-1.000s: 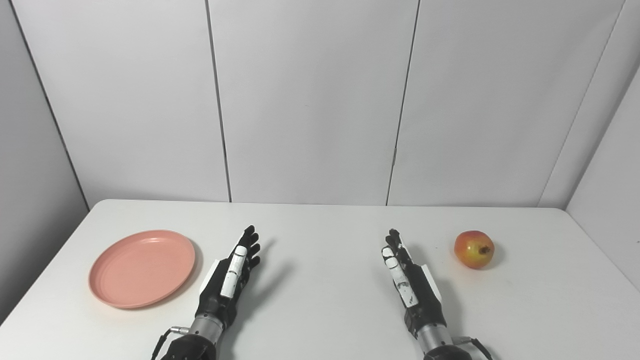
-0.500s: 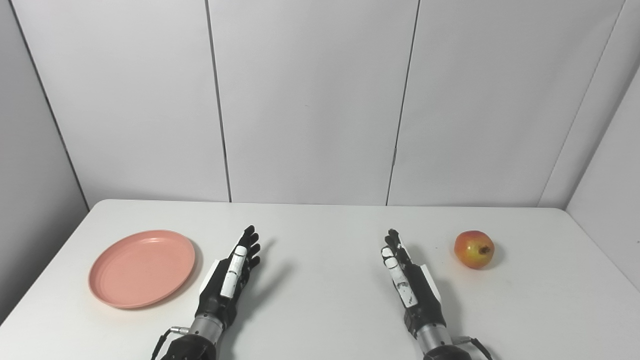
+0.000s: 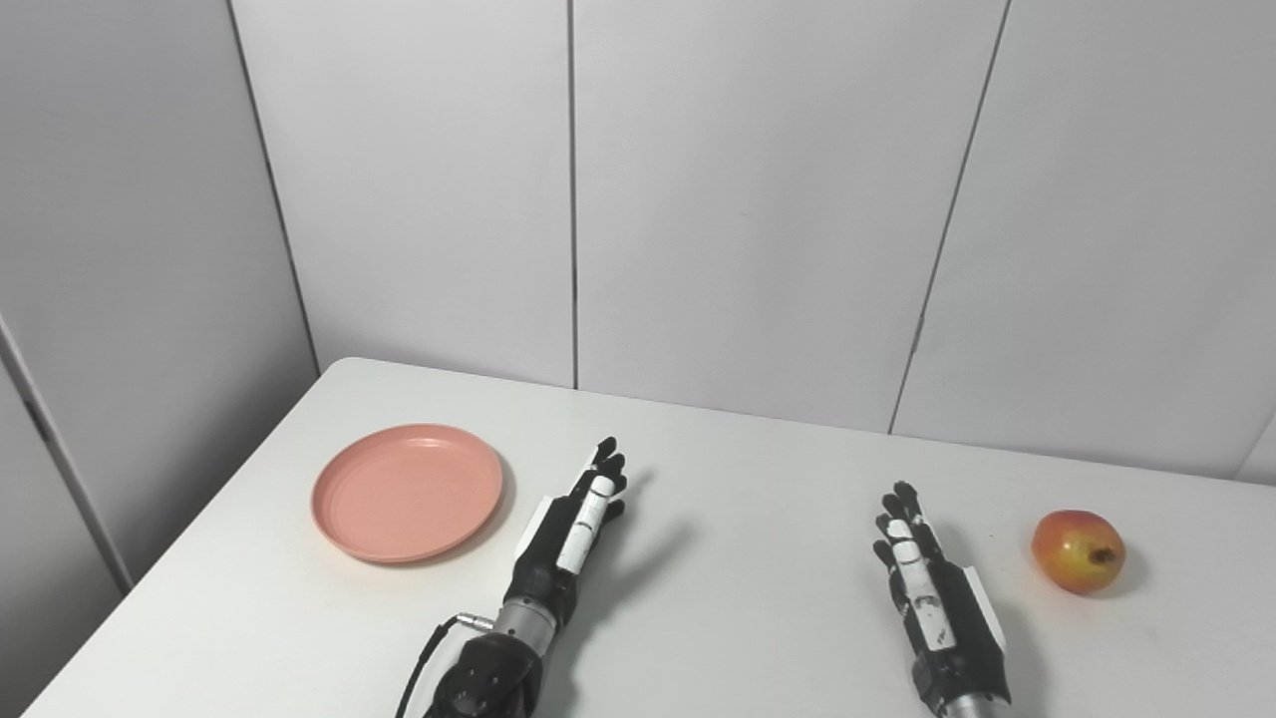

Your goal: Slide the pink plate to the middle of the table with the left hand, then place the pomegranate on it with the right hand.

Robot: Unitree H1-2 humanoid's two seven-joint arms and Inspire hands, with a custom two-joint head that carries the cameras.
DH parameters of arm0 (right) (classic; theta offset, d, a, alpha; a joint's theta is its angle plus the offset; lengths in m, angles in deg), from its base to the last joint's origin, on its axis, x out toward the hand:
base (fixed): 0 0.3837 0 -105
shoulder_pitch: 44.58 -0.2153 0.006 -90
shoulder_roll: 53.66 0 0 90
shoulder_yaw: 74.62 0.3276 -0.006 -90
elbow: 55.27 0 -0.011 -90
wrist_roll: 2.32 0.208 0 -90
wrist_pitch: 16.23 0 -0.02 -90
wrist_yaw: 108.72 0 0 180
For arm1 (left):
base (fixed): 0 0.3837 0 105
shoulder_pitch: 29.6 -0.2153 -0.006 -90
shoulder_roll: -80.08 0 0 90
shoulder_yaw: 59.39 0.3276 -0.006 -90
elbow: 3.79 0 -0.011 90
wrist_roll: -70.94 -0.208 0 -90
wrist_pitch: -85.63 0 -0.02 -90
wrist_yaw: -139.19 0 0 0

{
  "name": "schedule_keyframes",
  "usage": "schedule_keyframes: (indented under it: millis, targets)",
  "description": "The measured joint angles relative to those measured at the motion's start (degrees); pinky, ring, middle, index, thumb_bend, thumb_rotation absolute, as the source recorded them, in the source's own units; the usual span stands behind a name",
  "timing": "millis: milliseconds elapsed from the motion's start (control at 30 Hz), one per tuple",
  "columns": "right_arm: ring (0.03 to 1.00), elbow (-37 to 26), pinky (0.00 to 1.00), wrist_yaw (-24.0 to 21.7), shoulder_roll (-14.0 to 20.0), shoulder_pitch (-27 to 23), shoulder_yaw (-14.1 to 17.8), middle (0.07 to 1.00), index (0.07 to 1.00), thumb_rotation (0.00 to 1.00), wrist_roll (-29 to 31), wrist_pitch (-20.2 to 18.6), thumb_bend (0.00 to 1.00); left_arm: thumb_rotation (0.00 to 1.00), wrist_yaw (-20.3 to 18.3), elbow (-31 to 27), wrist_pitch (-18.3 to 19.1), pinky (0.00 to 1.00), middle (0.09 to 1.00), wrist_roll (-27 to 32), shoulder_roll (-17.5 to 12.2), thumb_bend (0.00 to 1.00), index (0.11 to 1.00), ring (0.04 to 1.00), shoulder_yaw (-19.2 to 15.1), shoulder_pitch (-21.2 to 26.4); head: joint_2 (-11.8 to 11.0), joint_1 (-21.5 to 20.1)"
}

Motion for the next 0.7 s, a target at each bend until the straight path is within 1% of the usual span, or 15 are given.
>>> schedule_keyframes:
  millis: [67,133,167,233,267,467,700]
  targets:
    - [1.000,0.05,1.00,-0.36,1.03,0.06,0.07,1.000,1.000,0.89,0.10,0.03,0.47,1.00,1.63,0.49,0.01,0.93,0.972,-1.65,0.55,0.56,0.957,0.948,0.49,0.35,-1.66,3.16]
    - [1.000,0.21,1.00,-0.83,1.73,0.04,0.10,1.000,1.000,0.90,0.12,0.10,0.48,1.00,2.05,1.15,-0.01,0.95,0.989,-2.22,0.66,0.55,0.974,0.972,0.83,0.71,-1.67,3.17]
    - [1.000,0.32,1.00,-0.98,1.92,0.01,0.10,1.000,1.000,0.90,0.17,0.15,0.48,1.00,1.98,1.51,-0.08,0.95,0.991,-1.99,0.69,0.55,0.976,0.978,0.82,0.92,-2.37,4.39]
    - [1.000,0.44,1.00,-1.12,2.09,-0.03,0.10,1.000,1.000,0.91,0.20,0.19,0.46,1.00,1.53,2.02,-0.35,0.96,0.999,-1.23,0.73,0.55,0.987,0.992,0.82,1.20,-2.72,4.84]
    - [1.000,0.45,1.00,-1.18,2.13,-0.03,0.09,1.000,1.000,0.92,0.18,0.20,0.44,1.00,1.43,2.23,-0.47,0.96,1.000,-1.00,0.77,0.55,0.989,0.995,0.83,1.34,-3.16,5.01]
    - [1.000,0.23,1.00,-1.25,2.22,0.09,0.03,1.000,1.000,0.94,0.06,0.20,0.41,1.00,0.82,3.98,-1.34,0.97,1.000,-0.04,0.94,0.55,0.996,1.000,0.94,2.34,-3.61,4.75]
    - [1.000,-0.22,1.00,-1.24,2.21,0.39,0.02,1.000,1.000,0.93,-0.03,0.19,0.38,1.00,0.26,5.29,-2.11,0.98,1.000,-0.06,1.04,0.57,0.996,1.000,1.35,3.08,-3.96,4.05]
